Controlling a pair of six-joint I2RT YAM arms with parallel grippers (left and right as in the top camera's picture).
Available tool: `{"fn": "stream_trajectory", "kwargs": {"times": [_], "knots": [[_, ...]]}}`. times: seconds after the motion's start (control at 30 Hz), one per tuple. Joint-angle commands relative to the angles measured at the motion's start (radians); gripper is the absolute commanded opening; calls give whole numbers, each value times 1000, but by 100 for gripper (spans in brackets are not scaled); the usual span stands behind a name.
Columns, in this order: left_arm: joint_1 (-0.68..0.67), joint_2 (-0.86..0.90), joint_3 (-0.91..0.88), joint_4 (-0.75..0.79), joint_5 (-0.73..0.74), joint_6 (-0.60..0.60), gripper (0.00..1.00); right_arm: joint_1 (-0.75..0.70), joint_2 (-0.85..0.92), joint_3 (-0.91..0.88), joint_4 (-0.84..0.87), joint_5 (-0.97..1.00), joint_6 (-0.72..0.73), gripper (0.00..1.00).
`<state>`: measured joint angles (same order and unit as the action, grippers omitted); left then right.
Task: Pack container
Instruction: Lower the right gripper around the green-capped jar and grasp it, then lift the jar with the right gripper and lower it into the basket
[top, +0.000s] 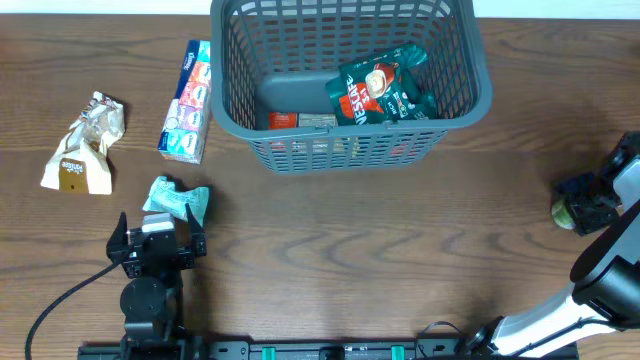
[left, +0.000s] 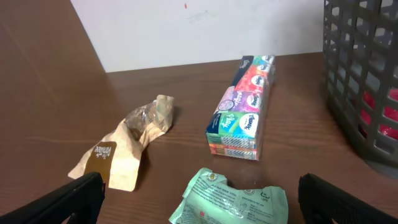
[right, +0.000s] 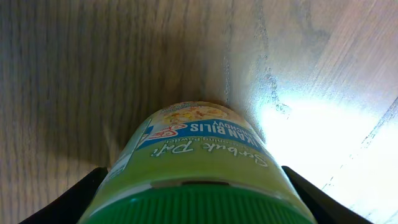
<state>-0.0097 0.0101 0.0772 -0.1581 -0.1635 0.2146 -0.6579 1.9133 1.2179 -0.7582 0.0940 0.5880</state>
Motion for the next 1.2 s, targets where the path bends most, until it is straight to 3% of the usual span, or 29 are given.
{"fn": "stream_trajectory", "kwargs": {"times": [0.0, 0.1, 0.53, 1.17], "knots": [[-3, -6, -25, -12, -1, 10, 99, -4, 19, -5, -1, 14, 2, 12], [-3, -6, -25, -12, -1, 10, 99, -3, 19, -5, -2, 13, -5, 1], [-3, -6, -25, -12, -1, 10, 98, 92, -45, 34, 7, 4, -63, 1], [-3, -6, -25, -12, -1, 10, 99, 380, -454, 348, -4, -50, -232, 2]]}}
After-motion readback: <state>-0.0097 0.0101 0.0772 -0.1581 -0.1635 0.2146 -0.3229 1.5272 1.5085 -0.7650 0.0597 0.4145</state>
